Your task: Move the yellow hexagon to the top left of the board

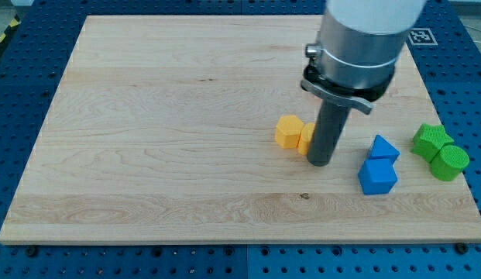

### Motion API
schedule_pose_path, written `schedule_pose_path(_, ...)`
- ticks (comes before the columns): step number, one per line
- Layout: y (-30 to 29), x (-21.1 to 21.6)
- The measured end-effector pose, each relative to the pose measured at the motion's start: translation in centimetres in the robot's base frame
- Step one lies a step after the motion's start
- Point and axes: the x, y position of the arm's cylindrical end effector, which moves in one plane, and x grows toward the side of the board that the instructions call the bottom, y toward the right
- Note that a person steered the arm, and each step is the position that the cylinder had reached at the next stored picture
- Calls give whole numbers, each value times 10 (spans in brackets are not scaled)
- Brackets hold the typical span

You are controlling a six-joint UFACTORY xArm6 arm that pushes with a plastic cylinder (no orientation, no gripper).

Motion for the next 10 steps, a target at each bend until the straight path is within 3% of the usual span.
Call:
schedule_pose_path(1, -5, -21)
schedule_pose_path(3, -9, -19)
schedule_pose_path(6, -111, -85)
schedule_pose_path(7, -84, -69)
schedule_pose_path(8, -55, -86)
schedule_pose_path(10, -153, -99)
